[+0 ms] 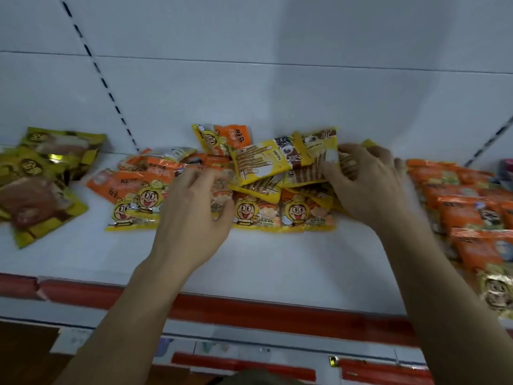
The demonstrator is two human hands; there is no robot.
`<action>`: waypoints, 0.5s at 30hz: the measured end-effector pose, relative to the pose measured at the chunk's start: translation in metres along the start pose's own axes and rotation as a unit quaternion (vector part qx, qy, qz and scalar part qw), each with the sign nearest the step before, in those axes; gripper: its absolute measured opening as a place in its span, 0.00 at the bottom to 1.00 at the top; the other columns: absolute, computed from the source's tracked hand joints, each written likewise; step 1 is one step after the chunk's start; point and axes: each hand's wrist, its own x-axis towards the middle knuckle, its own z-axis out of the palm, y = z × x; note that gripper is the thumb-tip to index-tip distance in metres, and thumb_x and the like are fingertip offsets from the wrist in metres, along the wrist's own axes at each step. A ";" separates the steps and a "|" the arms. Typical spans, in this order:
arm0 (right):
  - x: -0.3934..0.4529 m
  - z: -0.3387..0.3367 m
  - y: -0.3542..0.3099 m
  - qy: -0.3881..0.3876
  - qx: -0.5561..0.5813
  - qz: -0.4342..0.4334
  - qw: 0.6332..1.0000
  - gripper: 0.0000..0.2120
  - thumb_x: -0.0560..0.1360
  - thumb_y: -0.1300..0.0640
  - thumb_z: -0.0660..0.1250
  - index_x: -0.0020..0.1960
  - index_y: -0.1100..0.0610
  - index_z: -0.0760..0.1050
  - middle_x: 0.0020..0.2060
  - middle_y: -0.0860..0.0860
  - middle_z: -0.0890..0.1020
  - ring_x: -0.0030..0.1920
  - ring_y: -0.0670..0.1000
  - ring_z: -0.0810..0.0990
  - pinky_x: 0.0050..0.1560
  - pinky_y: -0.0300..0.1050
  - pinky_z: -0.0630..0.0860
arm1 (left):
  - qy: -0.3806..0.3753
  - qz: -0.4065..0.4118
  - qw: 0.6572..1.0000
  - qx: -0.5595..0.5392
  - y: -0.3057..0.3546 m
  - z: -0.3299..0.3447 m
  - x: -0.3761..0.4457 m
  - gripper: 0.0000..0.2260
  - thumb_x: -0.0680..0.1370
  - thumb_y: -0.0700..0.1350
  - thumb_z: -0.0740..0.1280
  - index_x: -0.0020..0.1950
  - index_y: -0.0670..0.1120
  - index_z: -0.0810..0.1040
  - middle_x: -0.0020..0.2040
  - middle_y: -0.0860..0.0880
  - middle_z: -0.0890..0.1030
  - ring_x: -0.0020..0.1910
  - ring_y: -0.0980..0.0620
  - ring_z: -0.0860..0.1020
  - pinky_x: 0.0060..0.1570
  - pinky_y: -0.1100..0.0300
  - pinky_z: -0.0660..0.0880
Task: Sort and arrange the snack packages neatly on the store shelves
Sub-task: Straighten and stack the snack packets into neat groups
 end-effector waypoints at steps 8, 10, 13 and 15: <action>-0.015 0.039 -0.045 -0.011 -0.037 -0.031 0.999 0.32 0.73 0.26 0.60 0.73 0.38 0.66 0.77 0.51 0.62 0.77 0.62 0.54 0.70 0.70 0.64 | -0.078 -0.026 0.996 0.031 -0.045 -0.011 0.026 0.25 0.78 0.54 0.69 0.73 0.54 0.68 0.69 0.49 0.70 0.69 0.43 0.67 0.63 0.39 0.66; -0.016 0.045 -0.055 -0.012 -0.041 -0.032 0.999 0.32 0.74 0.28 0.60 0.74 0.39 0.66 0.77 0.51 0.61 0.77 0.62 0.53 0.70 0.70 0.63 | -0.077 -0.030 0.996 0.025 -0.054 -0.017 0.027 0.25 0.78 0.54 0.69 0.74 0.53 0.68 0.69 0.49 0.70 0.69 0.43 0.67 0.64 0.39 0.66; -0.015 0.053 -0.072 -0.018 -0.047 -0.035 0.998 0.31 0.74 0.29 0.60 0.74 0.40 0.66 0.77 0.51 0.62 0.78 0.61 0.52 0.71 0.71 0.61 | -0.082 -0.029 0.996 0.016 -0.072 -0.026 0.028 0.26 0.78 0.55 0.70 0.74 0.53 0.68 0.69 0.49 0.71 0.69 0.44 0.68 0.65 0.39 0.66; -0.015 0.059 -0.082 -0.016 -0.044 -0.041 0.998 0.32 0.74 0.29 0.61 0.74 0.41 0.67 0.77 0.52 0.63 0.77 0.61 0.53 0.71 0.70 0.62 | -0.079 -0.027 0.996 0.003 -0.083 -0.031 0.028 0.26 0.77 0.55 0.70 0.74 0.52 0.68 0.69 0.49 0.72 0.69 0.44 0.69 0.65 0.39 0.69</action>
